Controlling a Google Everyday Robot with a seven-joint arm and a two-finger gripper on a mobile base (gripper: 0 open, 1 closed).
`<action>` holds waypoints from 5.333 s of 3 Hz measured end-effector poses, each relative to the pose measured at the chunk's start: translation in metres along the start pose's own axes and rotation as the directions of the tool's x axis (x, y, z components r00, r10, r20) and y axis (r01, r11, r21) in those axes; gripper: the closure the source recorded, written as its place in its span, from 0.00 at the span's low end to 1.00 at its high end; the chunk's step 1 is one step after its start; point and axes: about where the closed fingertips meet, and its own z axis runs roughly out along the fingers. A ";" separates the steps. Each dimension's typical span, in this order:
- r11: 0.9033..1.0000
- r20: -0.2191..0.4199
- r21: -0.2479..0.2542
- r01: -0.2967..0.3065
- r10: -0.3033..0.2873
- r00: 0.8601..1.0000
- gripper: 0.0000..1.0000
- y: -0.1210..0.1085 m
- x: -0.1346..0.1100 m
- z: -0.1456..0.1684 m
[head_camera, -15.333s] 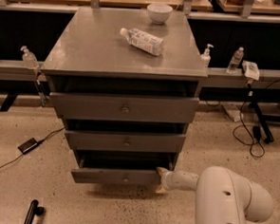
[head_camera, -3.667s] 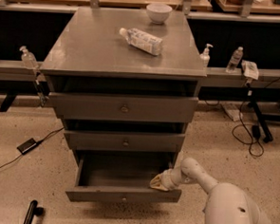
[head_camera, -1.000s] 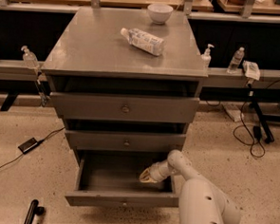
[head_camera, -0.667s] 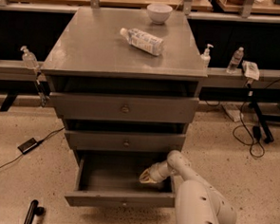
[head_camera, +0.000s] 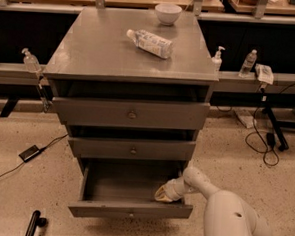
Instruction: Open bottom drawer
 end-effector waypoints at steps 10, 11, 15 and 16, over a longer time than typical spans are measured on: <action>0.996 -0.017 -0.015 -0.084 0.084 0.996 0.85 0.026 0.009 -0.010; 0.996 -0.017 -0.015 -0.084 0.084 0.996 0.61 0.026 0.009 -0.010; 0.996 -0.017 -0.014 -0.083 0.083 0.996 0.22 0.012 0.011 -0.010; 0.996 -0.017 -0.014 -0.083 0.083 0.996 0.46 0.012 0.011 -0.010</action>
Offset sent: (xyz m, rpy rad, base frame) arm -0.1002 -0.0549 -0.0090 -0.0623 0.2066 -0.1883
